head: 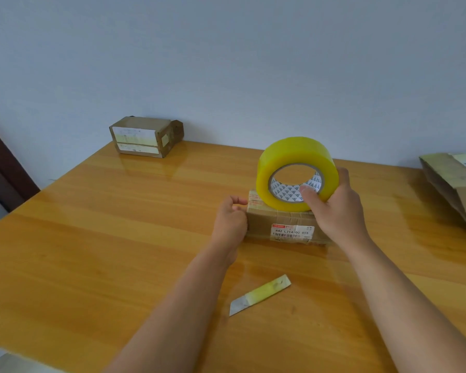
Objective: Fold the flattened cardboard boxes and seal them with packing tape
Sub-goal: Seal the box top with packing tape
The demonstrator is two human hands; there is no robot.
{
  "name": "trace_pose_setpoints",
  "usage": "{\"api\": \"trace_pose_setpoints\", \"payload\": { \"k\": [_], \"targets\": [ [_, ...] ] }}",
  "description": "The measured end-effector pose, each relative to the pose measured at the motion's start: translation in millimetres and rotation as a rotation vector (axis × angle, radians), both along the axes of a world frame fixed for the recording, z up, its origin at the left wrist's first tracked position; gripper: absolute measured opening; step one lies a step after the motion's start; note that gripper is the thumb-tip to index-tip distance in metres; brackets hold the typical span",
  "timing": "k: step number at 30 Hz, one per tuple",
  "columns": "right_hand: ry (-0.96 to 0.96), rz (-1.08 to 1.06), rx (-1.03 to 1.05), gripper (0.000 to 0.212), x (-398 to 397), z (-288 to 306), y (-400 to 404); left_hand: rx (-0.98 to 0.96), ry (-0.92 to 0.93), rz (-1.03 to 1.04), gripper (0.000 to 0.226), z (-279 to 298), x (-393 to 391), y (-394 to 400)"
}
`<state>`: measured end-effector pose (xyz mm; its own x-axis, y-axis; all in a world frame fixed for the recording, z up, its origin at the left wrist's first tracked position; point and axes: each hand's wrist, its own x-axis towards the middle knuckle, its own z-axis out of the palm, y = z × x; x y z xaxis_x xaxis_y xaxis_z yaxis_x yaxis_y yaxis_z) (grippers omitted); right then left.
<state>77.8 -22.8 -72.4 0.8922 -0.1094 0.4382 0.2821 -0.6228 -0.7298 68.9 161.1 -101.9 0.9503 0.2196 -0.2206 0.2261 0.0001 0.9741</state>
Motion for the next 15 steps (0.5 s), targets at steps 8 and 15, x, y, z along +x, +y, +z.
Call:
{"api": "trace_pose_setpoints", "payload": {
  "k": [8,15],
  "targets": [
    [0.002,0.004,0.012,0.044,-1,-1,-1,0.454,-0.183,0.054,0.033,-4,-5,5],
    [0.006,-0.016,0.032,0.042,0,-3,1,0.436,-0.37,-0.051,0.04,3,-31,-6]
  ]
}}
